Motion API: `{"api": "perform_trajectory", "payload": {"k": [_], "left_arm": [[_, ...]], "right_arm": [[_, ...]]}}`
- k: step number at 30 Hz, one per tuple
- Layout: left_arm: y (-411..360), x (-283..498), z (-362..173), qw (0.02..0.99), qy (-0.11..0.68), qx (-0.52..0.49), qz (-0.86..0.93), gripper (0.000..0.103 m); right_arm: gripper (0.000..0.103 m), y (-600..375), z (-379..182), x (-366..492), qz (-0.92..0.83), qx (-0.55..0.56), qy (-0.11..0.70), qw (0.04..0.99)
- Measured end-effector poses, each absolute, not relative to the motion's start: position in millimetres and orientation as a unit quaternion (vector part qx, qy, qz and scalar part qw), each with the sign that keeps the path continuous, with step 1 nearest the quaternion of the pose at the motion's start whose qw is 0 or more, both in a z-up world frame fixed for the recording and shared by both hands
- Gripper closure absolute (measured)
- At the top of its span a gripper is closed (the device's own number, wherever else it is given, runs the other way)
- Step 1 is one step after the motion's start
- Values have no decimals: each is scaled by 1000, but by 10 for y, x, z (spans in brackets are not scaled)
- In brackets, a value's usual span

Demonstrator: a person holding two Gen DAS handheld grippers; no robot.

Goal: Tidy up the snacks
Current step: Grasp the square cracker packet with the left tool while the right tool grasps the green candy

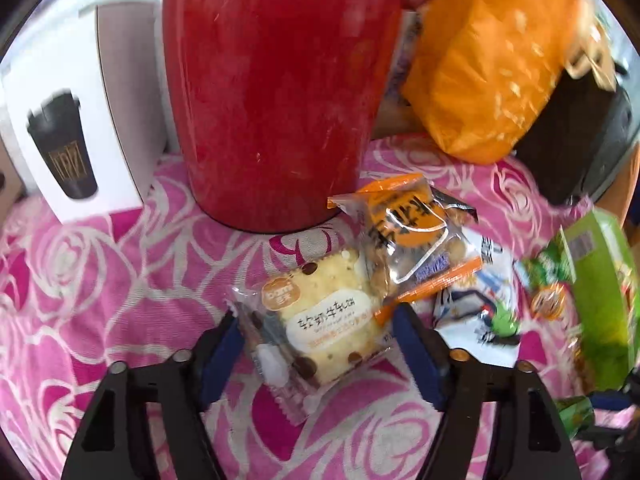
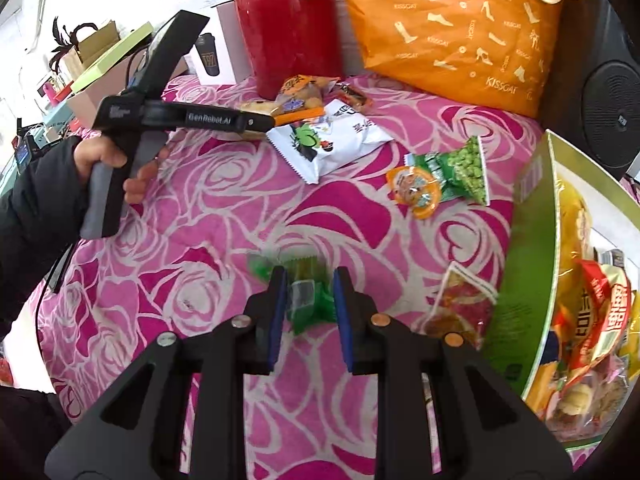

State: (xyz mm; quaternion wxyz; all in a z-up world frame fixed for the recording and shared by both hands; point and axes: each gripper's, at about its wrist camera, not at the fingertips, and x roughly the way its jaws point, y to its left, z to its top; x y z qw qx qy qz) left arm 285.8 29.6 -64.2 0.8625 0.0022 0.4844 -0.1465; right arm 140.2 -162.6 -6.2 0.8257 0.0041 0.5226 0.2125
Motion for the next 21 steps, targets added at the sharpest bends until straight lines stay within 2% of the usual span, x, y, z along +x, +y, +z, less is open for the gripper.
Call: {"api": "perform_trajectory", "payload": {"k": [2, 5, 7, 8, 10, 11, 12, 14, 17, 19, 21], "left_arm": [[287, 2755, -615, 862, 484, 1, -150, 54], [370, 2604, -580, 861, 486, -17, -148, 69], [460, 2451, -562, 859, 488, -24, -152, 75], [490, 2387, -552, 858, 490, -24, -152, 76], [545, 2209, -518, 855, 492, -25, -161, 76], [569, 2126, -495, 856, 491, -19, -159, 74], [587, 2058, -462, 859, 488, -7, -155, 71], [607, 2003, -376, 868, 476, 11, -145, 48], [599, 2074, -215, 883, 449, 23, -137, 30], [527, 2199, -180, 886, 442, 24, -138, 23], [373, 2371, -242, 880, 450, 35, -146, 21]], "right_arm": [[78, -1617, -52, 1391, 215, 5, 521, 826], [78, -1598, -23, 1353, 226, 4, 516, 826], [77, -1601, -9, 1318, 230, 2, 515, 826], [74, -1600, -10, 1305, 231, 1, 515, 826], [56, -1585, -12, 1276, 229, -4, 513, 827], [43, -1577, -16, 1265, 229, -8, 512, 828], [38, -1563, -22, 1251, 228, -11, 510, 829], [38, -1545, -41, 1255, 230, -10, 511, 828], [38, -1499, -105, 1270, 232, -10, 518, 824], [38, -1452, -173, 1261, 235, -16, 526, 817], [38, -1430, -219, 1241, 235, -21, 533, 813]]}}
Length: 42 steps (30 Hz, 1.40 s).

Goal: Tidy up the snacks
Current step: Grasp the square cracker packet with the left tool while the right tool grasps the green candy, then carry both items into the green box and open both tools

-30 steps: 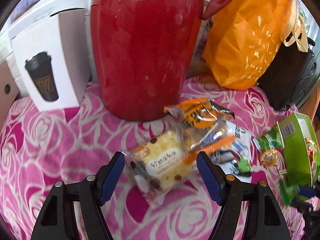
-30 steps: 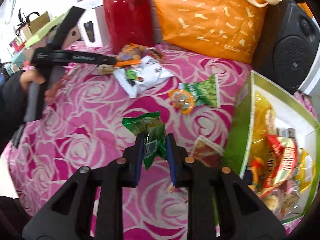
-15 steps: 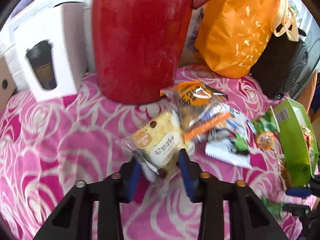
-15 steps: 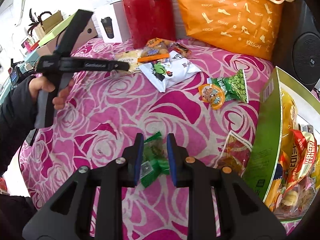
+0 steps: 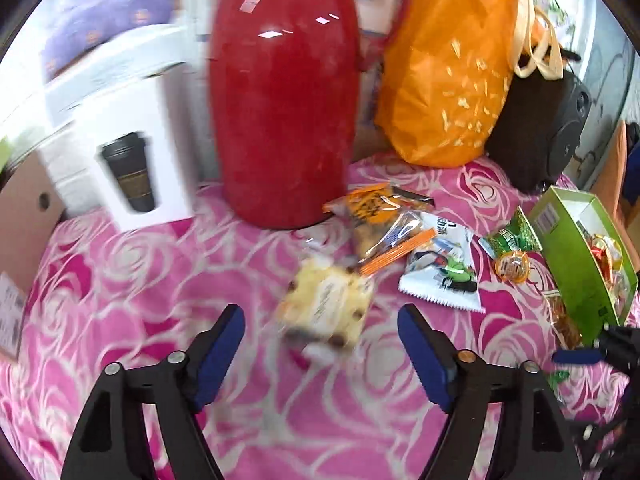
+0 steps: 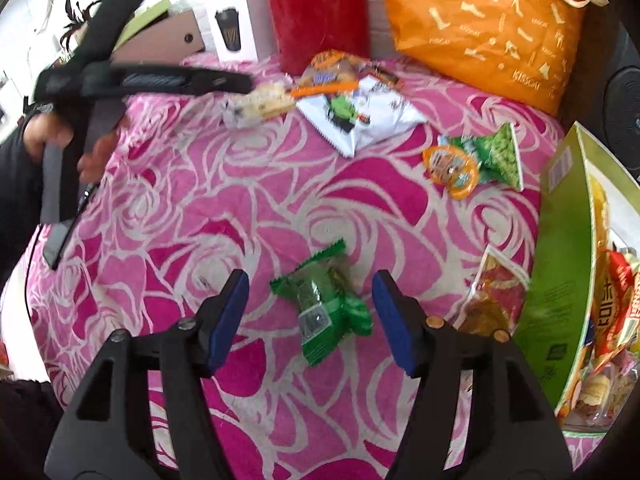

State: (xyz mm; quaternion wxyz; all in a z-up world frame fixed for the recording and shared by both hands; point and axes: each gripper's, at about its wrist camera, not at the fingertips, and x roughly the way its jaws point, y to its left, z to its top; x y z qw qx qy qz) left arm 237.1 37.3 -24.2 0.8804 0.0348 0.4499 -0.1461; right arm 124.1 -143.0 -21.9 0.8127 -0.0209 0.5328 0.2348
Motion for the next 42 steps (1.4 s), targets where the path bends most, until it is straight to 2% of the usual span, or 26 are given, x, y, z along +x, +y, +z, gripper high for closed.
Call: {"api": "perform_trajectory", "payload": {"k": [4, 6, 7, 8, 13, 14, 16, 17, 18, 19, 22, 27, 28, 32, 33, 35, 42], "left_arm": [[172, 2551, -548, 861, 486, 71, -134, 21], [180, 2552, -670, 860, 489, 78, -120, 22], [210, 2532, -699, 861, 488, 70, -123, 24], [256, 2487, -688, 867, 480, 63, -122, 36], [419, 2202, -616, 860, 492, 47, -125, 36], [434, 2099, -610, 859, 495, 49, -125, 36], [476, 1927, -589, 856, 498, 45, -132, 36], [513, 1838, -574, 854, 502, 39, -130, 35], [532, 1785, -550, 855, 501, 35, -126, 35], [557, 1750, -526, 858, 499, 30, -121, 34], [563, 1745, -472, 867, 485, 29, -110, 21], [463, 1862, -545, 863, 491, 55, -104, 20], [462, 1879, -578, 862, 494, 57, -99, 20], [503, 1925, -668, 862, 499, 33, -85, 20], [504, 1928, -671, 862, 499, 32, -85, 21], [499, 1892, -647, 862, 498, 32, -88, 43], [407, 1651, -418, 863, 492, 2, -118, 44]], "right_arm": [[40, -1463, -321, 1177, 235, -8, 548, 803], [58, -1490, -351, 1145, 237, 6, 554, 798], [62, -1498, -364, 1131, 240, 11, 556, 796], [64, -1492, -366, 1118, 243, 13, 557, 794], [64, -1364, -288, 1031, 272, 5, 552, 789], [63, -1358, -270, 1016, 275, 1, 551, 788], [53, -1368, -238, 987, 272, -8, 551, 789], [42, -1370, -228, 982, 266, -12, 548, 793], [36, -1389, -218, 982, 258, -16, 544, 798], [35, -1412, -205, 992, 250, -19, 541, 803], [35, -1469, -185, 1043, 243, -11, 538, 807], [36, -1380, -192, 1055, 251, -22, 536, 806], [38, -1355, -197, 1052, 250, -23, 536, 806], [68, -1302, -290, 1098, 260, -9, 548, 795], [68, -1301, -312, 1103, 260, -4, 550, 794], [72, -1325, -291, 1080, 260, 9, 547, 796], [73, -1437, 27, 930, 258, 28, 511, 819]]}}
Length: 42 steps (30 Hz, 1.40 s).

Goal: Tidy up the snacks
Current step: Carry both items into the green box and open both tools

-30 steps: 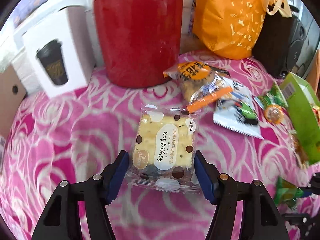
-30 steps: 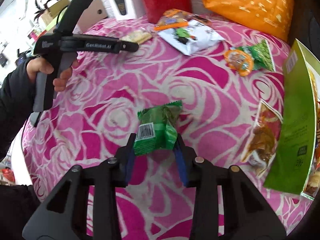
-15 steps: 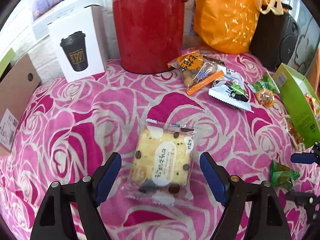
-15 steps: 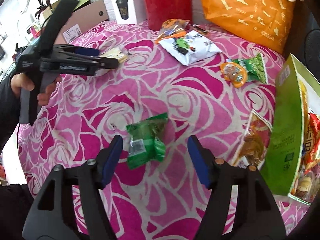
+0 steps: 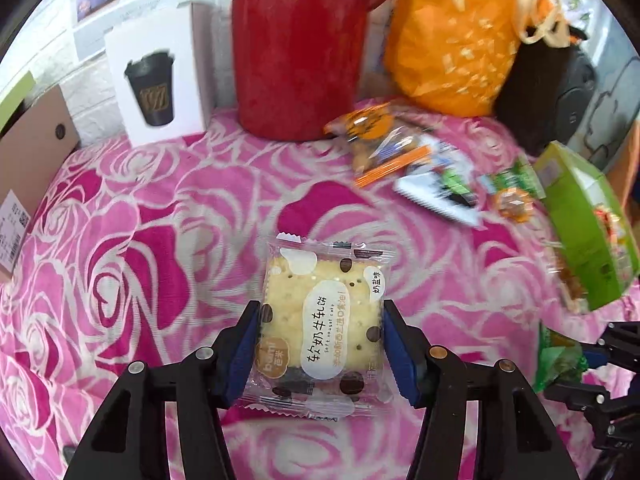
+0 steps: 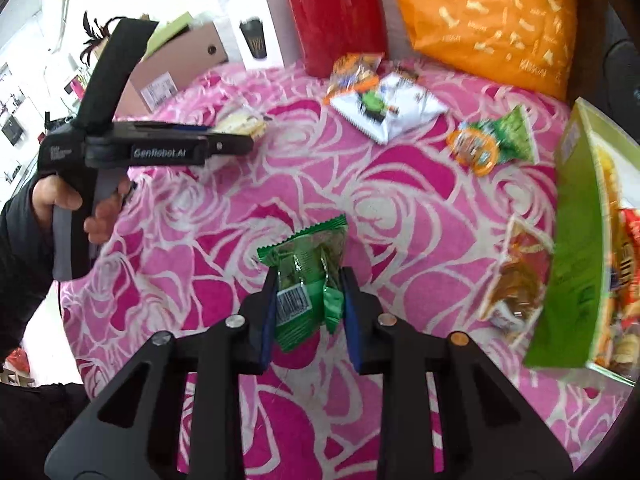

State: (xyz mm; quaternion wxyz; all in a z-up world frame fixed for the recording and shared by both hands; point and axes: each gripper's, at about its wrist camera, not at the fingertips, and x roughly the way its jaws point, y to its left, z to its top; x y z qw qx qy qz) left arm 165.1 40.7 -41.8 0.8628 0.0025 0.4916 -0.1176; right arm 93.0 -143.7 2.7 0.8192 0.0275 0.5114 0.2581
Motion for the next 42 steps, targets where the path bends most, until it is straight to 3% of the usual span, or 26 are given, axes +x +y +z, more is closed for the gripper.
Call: {"api": "perform_trajectory", "payload": {"k": [16, 26, 42], "left_arm": [[-1200, 1333, 784, 871, 382, 39, -307, 44], [-2274, 1416, 442, 828, 429, 84, -351, 44], [-2915, 1787, -25, 797, 480, 112, -349, 44]], "right_arm": [[72, -2899, 835, 429, 72, 90, 396, 911], [72, -3769, 682, 249, -33, 145, 394, 907], [72, -4061, 374, 480, -49, 149, 407, 900]]}}
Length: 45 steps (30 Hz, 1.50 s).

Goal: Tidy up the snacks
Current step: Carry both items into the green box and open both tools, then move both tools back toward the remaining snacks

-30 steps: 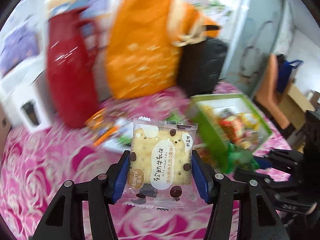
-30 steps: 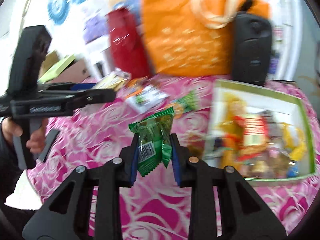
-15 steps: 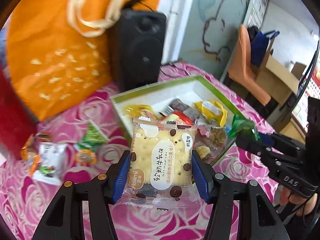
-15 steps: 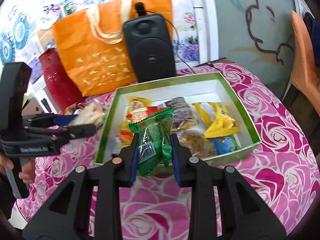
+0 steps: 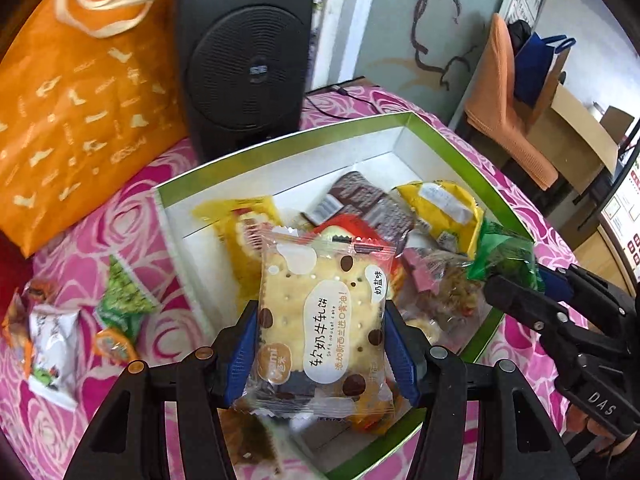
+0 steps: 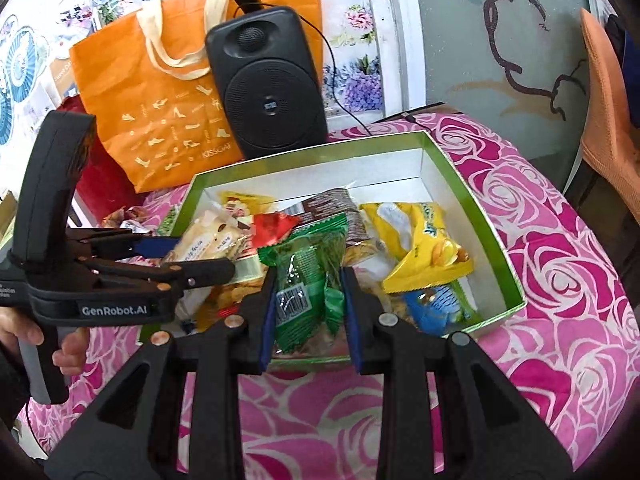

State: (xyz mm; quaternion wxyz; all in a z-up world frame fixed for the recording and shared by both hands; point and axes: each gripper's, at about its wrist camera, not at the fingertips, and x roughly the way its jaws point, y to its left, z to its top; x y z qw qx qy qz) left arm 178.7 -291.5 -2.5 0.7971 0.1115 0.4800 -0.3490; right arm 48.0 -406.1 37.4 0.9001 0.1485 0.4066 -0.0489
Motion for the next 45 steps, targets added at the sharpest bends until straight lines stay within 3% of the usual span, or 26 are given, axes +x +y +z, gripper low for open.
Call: {"api": "perform_trajectory", "payload": {"k": [9, 10, 11, 14, 34, 45], "left_arm": [[-2937, 1776, 13, 805, 463, 110, -353, 43], [-2888, 1766, 70, 812, 454, 109, -350, 37], [-2833, 1765, 136, 821, 444, 107, -344, 24], [-2655, 1740, 307, 855, 409, 93, -307, 3], [-1942, 1337, 732, 892, 367, 70, -254, 0], [-1302, 1167, 778, 908, 358, 47, -213, 0]], "right_arm": [[70, -4125, 331, 591, -72, 122, 409, 901], [69, -4120, 328, 610, -73, 119, 406, 903], [64, -4110, 316, 632, -73, 112, 401, 906], [0, -4084, 256, 671, -65, 102, 413, 902], [1, -3443, 813, 453, -32, 73, 381, 921], [1, -2897, 780, 438, 11, 84, 400, 912]]}}
